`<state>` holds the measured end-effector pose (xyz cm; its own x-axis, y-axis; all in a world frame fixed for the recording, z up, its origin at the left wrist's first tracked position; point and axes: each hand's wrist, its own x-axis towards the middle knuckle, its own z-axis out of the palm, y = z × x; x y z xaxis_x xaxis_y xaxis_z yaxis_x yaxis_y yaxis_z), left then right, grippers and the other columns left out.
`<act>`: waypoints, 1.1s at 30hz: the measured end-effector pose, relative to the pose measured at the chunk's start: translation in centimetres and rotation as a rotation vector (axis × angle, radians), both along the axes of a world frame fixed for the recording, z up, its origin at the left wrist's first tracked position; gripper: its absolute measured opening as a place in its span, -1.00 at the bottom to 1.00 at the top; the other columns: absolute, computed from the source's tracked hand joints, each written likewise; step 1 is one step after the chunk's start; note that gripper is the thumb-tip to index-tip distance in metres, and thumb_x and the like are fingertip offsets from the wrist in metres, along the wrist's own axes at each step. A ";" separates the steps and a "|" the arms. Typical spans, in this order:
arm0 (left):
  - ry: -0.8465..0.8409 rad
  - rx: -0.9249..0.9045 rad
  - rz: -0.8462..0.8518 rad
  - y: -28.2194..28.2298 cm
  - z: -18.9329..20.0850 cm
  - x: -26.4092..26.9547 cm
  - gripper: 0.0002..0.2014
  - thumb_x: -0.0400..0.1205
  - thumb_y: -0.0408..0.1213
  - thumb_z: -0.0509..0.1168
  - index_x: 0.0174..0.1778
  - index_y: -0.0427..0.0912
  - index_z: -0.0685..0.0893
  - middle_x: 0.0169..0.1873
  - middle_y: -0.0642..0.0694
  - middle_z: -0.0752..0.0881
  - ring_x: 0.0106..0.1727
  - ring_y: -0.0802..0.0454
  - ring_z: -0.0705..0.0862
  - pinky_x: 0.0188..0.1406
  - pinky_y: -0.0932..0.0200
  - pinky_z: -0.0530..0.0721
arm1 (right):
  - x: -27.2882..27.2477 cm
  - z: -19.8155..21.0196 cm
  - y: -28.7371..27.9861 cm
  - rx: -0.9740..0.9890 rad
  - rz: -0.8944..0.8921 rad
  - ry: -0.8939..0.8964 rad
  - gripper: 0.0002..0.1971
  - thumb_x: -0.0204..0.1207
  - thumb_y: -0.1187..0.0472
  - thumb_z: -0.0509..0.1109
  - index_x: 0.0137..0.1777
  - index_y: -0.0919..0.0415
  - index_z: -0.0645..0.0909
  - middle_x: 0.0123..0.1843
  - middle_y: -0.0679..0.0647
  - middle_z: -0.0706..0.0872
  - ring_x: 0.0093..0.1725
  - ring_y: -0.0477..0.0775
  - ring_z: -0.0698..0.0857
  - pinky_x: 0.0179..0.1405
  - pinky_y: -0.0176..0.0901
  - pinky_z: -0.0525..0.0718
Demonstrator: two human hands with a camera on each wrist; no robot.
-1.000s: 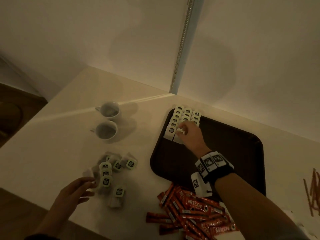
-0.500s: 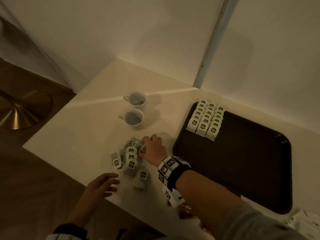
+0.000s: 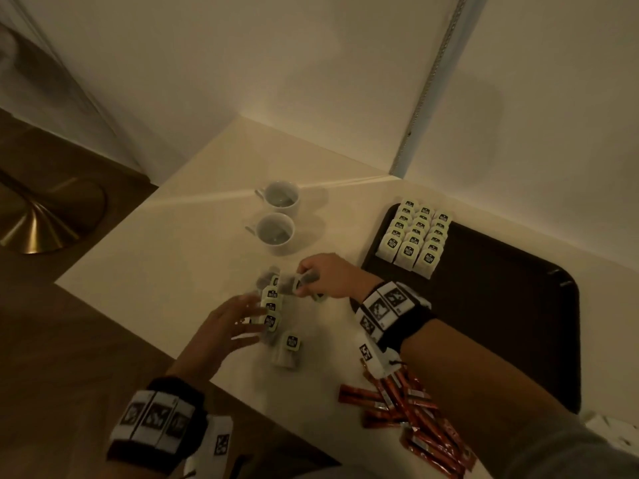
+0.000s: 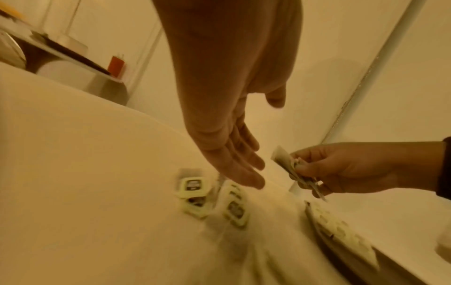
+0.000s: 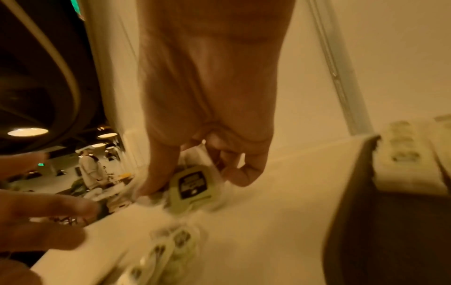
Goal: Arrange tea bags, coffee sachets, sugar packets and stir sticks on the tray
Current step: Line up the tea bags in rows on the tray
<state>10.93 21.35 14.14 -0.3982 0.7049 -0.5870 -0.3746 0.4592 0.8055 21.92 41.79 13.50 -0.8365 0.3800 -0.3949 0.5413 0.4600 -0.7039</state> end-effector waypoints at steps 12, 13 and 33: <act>-0.513 0.084 -0.255 7.0 1.6 0.9 -0.13 0.46 0.46 -0.11 -0.11 -0.21 0.85 -0.14 -0.29 0.79 -0.35 -0.12 0.75 -0.57 0.25 0.62 | -1.0 6.3 -1.0 0.136 0.342 -0.001 -0.34 0.13 0.29 0.70 0.18 0.12 0.42 -0.14 0.01 0.68 -0.26 0.01 0.70 -0.39 -0.16 0.63; -0.537 0.110 -0.218 7.0 1.4 0.8 -0.17 0.44 0.45 -0.05 -0.09 -0.21 0.85 -0.14 -0.29 0.78 -0.37 -0.12 0.75 -0.58 0.26 0.62 | -0.8 6.4 -0.8 0.105 0.314 0.029 -0.31 0.14 0.31 0.69 0.24 0.13 0.43 -0.05 0.04 0.68 -0.17 0.04 0.72 -0.31 -0.12 0.69; -0.671 0.426 0.119 6.6 0.1 -2.0 -0.30 0.06 -0.28 0.65 0.16 -0.13 0.63 -0.22 -0.09 0.59 -0.27 -0.01 0.60 -0.24 0.10 0.62 | 2.4 -5.3 -7.5 0.320 0.245 -0.186 -0.61 0.50 0.18 0.39 0.26 0.31 0.44 0.23 0.25 0.47 0.16 0.28 0.51 0.10 0.12 0.56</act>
<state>8.90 27.97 14.28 -0.1425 0.8974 -0.4176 -0.8680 0.0894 0.4884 24.32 34.24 8.19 -0.8427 0.3070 -0.4423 0.4933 0.7694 -0.4058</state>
